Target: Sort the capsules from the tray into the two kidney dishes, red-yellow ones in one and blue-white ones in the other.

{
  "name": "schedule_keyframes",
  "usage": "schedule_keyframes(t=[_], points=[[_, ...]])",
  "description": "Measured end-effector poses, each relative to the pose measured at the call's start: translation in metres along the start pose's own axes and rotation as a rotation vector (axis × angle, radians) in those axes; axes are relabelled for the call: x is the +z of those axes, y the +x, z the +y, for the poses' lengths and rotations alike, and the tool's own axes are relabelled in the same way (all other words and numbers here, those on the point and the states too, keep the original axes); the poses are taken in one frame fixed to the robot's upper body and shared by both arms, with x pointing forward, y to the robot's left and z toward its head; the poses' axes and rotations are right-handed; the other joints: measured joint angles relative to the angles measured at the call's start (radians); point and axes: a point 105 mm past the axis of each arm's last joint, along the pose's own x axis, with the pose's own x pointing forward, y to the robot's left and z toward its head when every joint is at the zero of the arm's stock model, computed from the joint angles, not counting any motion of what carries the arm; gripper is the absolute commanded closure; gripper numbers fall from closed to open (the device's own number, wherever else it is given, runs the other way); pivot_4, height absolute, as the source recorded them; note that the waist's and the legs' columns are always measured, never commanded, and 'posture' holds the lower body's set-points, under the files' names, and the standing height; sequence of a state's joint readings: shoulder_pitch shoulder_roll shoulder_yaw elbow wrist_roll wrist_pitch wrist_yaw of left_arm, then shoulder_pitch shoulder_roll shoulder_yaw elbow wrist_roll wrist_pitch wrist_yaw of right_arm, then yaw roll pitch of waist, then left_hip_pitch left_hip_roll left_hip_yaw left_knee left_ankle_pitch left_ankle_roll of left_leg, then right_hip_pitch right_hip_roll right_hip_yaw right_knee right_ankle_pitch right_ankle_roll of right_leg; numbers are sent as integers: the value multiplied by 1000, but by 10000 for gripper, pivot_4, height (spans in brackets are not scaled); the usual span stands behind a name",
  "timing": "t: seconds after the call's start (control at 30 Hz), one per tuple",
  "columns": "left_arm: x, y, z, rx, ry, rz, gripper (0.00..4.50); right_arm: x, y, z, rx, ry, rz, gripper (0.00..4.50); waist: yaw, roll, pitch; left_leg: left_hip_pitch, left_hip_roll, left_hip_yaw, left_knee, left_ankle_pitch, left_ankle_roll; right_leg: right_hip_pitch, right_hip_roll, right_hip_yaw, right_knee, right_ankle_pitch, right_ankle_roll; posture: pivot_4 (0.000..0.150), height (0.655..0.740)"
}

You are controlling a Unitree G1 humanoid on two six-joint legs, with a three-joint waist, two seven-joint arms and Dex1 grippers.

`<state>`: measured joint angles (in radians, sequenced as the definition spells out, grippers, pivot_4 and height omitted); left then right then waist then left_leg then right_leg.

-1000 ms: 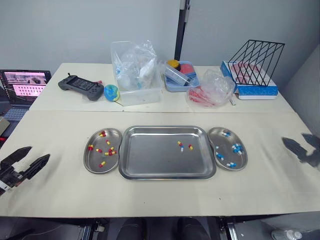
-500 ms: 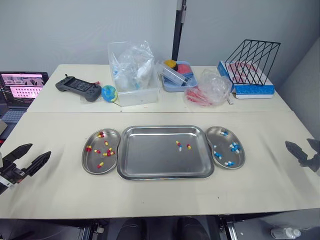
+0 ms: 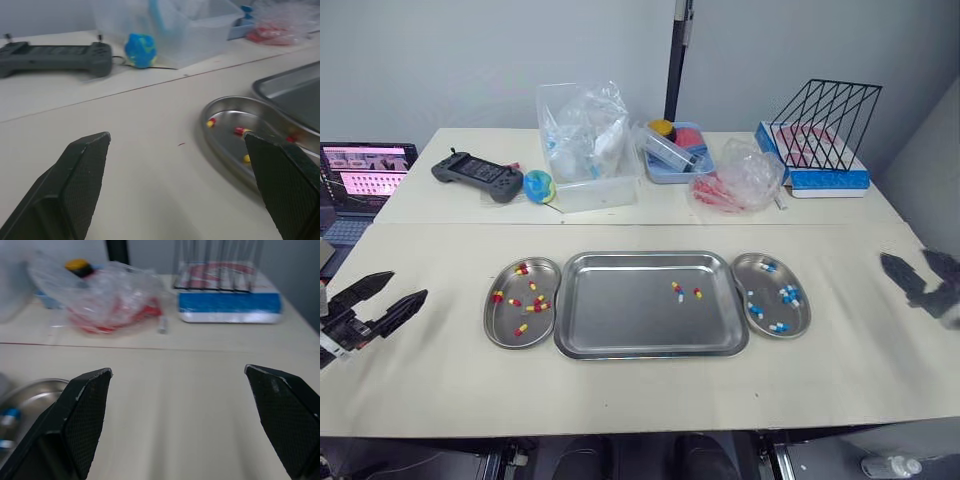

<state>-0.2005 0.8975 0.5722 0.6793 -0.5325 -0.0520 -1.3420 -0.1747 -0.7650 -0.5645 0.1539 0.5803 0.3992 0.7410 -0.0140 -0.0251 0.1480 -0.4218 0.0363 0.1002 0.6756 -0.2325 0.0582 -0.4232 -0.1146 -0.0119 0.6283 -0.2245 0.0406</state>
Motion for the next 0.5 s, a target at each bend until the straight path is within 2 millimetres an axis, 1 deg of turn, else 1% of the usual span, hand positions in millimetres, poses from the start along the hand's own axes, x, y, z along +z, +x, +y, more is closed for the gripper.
schedule_keyframes(t=[0.03,0.07,0.13,0.2,0.23,0.27,0.3,0.33,0.43,0.5], points=[[3,4,-4,-37,7,4,0,1,7,16,37,10,4,115,0,0,0,0,0,0,0,0,0,0,0,0,0,0,0,1500,7400],[5,7,-6,-61,13,3,0,0,11,27,64,19,8,115,0,0,0,0,0,0,-1,0,0,-1,0,0,0,0,0,1500,7400],[9,16,-12,-117,5,0,0,-1,25,67,155,30,16,115,0,0,0,-1,0,-1,-1,0,0,-1,0,-1,0,0,0,1500,7400],[15,27,-17,-175,4,-3,0,-9,35,123,305,5,72,115,-1,0,0,-1,0,-1,-1,0,0,-2,1,-1,1,0,0,1500,7400],[18,31,-19,-193,11,-6,0,-16,37,147,375,-11,108,115,0,0,0,-2,0,-1,-1,0,0,-2,1,-1,1,0,0,1500,7400],[21,33,-20,-206,13,-10,0,-23,37,167,422,-16,136,115,0,0,0,-2,0,-1,0,0,0,-2,1,-2,0,0,0,1500,7400],[22,35,-21,-212,13,-14,0,-29,36,178,444,-20,161,115,2,0,0,-3,-1,-1,0,0,1,-1,1,-2,0,0,0,1500,7400],[24,36,-20,-212,14,-16,0,-35,37,185,451,-25,185,115,4,0,0,-4,-2,-1,1,0,1,-2,0,-3,0,0,0,1500,7400],[24,36,-20,-215,4,-11,0,-49,39,195,422,-82,236,115,7,-1,0,-4,-3,-1,2,-1,2,-1,1,-3,-1,0,1,1500,7400],[24,37,-22,-224,4,-7,0,-63,40,215,429,-83,259,115,4,-5,-1,-4,-2,-1,2,-1,1,-1,2,-4,0,0,1,1500,7400]])
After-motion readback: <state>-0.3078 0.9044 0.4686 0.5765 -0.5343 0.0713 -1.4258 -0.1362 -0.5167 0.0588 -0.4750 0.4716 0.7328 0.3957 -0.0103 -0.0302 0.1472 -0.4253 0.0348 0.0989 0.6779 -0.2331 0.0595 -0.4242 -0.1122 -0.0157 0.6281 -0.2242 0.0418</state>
